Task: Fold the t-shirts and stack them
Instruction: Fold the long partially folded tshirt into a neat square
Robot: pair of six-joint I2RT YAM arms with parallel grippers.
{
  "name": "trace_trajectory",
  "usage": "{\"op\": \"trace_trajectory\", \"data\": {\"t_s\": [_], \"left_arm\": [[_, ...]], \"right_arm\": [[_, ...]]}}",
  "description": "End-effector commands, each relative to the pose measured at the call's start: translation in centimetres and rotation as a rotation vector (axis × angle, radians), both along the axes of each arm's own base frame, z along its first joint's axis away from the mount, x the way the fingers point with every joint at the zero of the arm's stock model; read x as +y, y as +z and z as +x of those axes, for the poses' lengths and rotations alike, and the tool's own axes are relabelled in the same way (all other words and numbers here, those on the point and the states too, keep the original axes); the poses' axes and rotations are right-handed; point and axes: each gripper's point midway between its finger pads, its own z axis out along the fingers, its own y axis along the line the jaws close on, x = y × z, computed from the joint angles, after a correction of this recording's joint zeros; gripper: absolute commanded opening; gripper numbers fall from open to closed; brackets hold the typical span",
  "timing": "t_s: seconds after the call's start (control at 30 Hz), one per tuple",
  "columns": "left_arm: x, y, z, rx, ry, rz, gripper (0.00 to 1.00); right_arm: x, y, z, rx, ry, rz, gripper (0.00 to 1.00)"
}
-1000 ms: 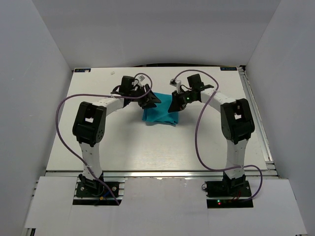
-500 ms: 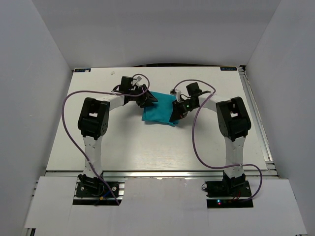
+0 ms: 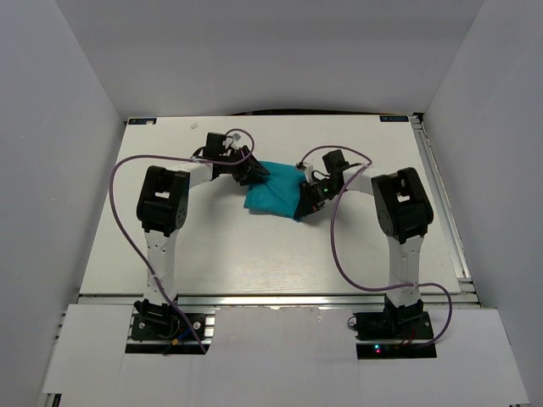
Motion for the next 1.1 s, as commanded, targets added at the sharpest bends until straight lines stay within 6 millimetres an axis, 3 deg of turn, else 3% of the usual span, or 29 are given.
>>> {"op": "trace_trajectory", "data": {"t_s": [0.0,0.2,0.3,0.47,0.5,0.67,0.7,0.77,0.8,0.9,0.93,1.0,1.03,1.07], "left_arm": [[0.9,1.2,1.4,-0.022,0.045,-0.011,0.56],[1.6,8.1,2.8,-0.156,0.075,-0.146,0.58],[1.8,11.9,2.9,-0.203,0.093,-0.22,0.63],[1.6,14.9,2.2,-0.228,0.064,-0.272,0.68],[1.6,15.4,1.9,-0.229,0.054,-0.281,0.68],[0.7,16.2,0.9,-0.238,-0.012,-0.306,0.68],[0.2,15.6,0.7,-0.221,-0.041,-0.314,0.68],[-0.5,15.7,0.8,-0.219,-0.065,-0.324,0.68],[-0.9,14.5,1.0,-0.197,-0.075,-0.324,0.68],[-1.3,13.5,1.8,-0.185,-0.07,-0.325,0.68],[-1.5,12.1,2.3,-0.164,-0.066,-0.319,0.68],[-1.8,12.0,3.1,-0.173,-0.067,-0.321,0.67],[-1.9,10.5,3.6,-0.148,-0.061,-0.318,0.68],[-2.0,10.8,4.3,-0.16,-0.059,-0.322,0.67]], "right_arm": [[-0.6,0.3,-1.5,0.009,0.039,0.006,0.06],[0.2,7.8,-2.8,-0.092,0.145,0.19,0.06],[0.1,9.7,-2.3,-0.119,0.145,0.229,0.06],[0.1,12.3,1.7,-0.178,0.105,0.248,0.07],[0.0,11.4,2.5,-0.162,0.091,0.233,0.07],[1.2,11.5,6.3,-0.102,0.008,0.252,0.07],[1.4,11.1,7.2,-0.115,-0.002,0.262,0.07],[1.9,10.6,7.9,-0.084,-0.014,0.278,0.07],[2.0,10.5,8.1,-0.078,-0.017,0.281,0.07],[2.3,9.8,8.6,-0.049,-0.023,0.303,0.07],[2.4,9.6,8.7,-0.041,-0.025,0.307,0.07],[2.7,9.3,9.1,-0.016,-0.034,0.326,0.07],[2.7,9.1,9.2,-0.006,-0.038,0.331,0.07],[2.8,8.6,9.4,0.018,-0.051,0.328,0.07]]}}
